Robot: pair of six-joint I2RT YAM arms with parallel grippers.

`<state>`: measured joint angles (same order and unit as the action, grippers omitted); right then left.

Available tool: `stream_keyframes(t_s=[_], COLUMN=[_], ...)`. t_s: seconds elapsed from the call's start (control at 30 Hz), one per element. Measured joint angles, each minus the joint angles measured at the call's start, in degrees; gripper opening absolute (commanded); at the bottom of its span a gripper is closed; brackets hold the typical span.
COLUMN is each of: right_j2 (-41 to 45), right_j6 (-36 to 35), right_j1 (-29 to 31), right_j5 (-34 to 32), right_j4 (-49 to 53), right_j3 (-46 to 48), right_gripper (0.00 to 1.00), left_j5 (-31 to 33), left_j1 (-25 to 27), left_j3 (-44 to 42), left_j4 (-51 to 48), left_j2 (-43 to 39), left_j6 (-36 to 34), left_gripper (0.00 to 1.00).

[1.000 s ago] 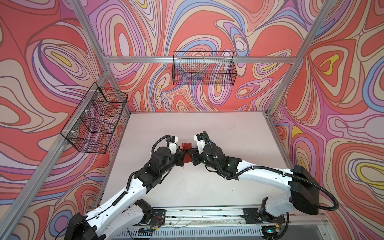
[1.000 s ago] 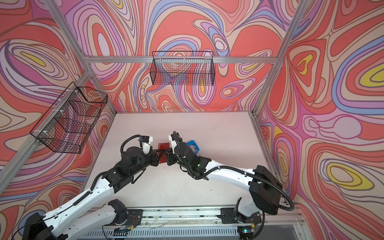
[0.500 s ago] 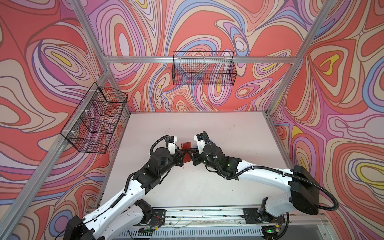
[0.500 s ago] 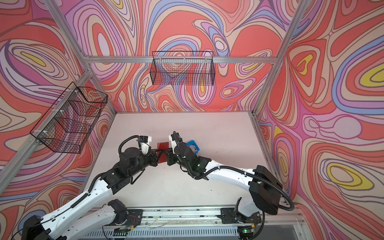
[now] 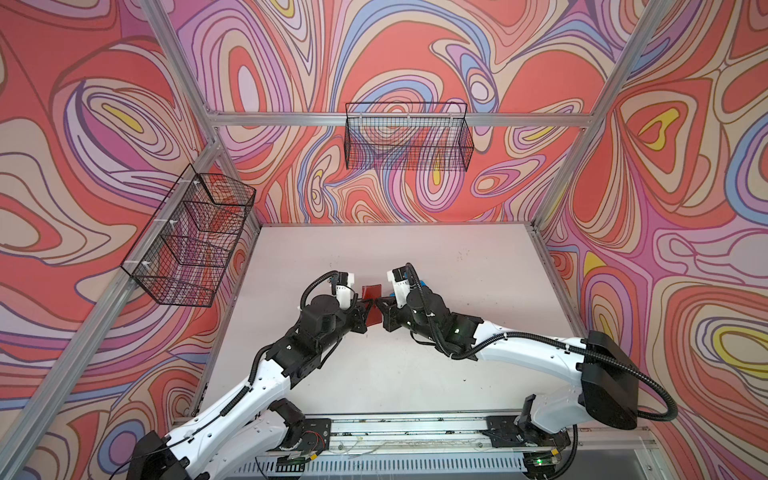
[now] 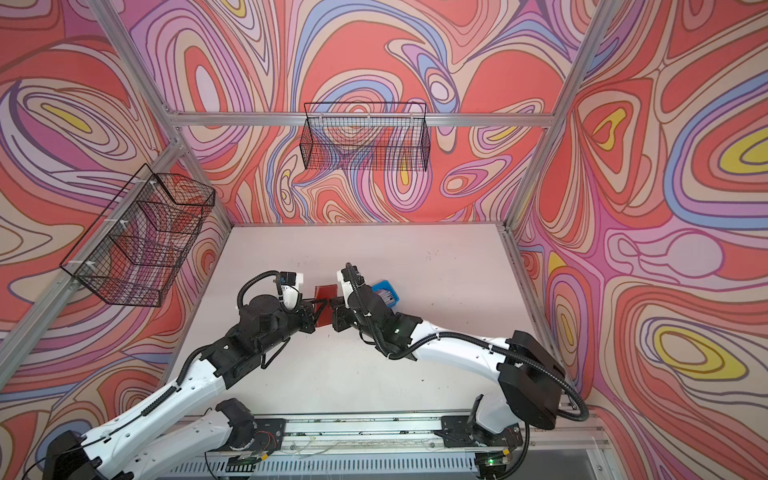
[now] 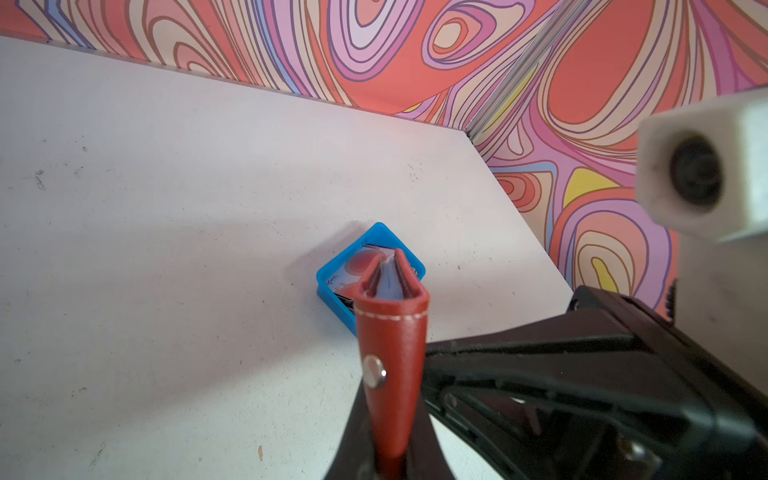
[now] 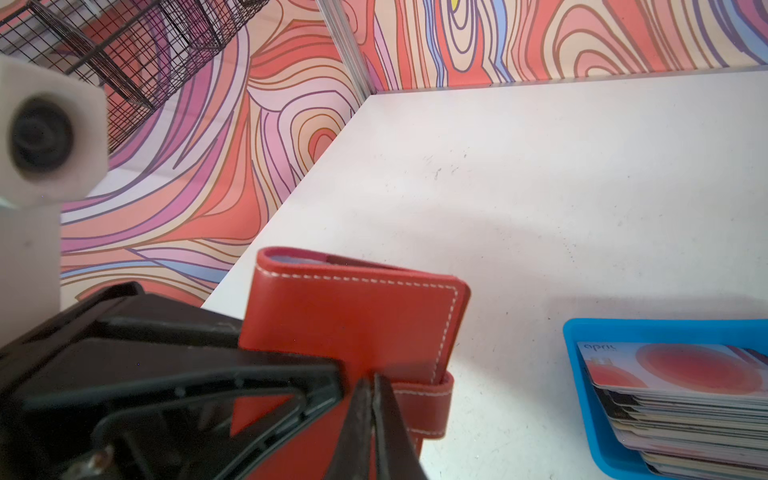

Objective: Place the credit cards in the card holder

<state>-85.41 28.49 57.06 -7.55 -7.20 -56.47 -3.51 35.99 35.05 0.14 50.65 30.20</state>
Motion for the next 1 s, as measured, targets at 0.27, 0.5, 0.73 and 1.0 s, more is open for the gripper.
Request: stream_keyframes(t_s=[0.27,0.5,0.73,1.0], right_j2=[0.0,0.0,0.0,1.0], right_j6=[0.6,1.2,1.9,2.7], right_j1=[0.2,0.5,0.8,0.5], right_j5=[-1.0,-2.7,-3.9,-7.8], right_j4=[0.0,-0.1,-1.4,-1.2], right_j3=[0.0,0.1,1.0,3.2], right_gripper=[0.00,0.00,0.00,0.00], left_j5=[0.6,2.1,3.1,3.7], left_j1=[0.0,0.4,0.5,-0.6], left_j3=[0.0,0.0,0.0,0.0], left_j4=[0.0,0.0,-0.3,-0.3], left_j2=[0.0,0.0,0.0,-0.2], left_j6=[0.0,0.4,1.0,1.9], left_gripper=[0.00,0.00,0.00,0.00])
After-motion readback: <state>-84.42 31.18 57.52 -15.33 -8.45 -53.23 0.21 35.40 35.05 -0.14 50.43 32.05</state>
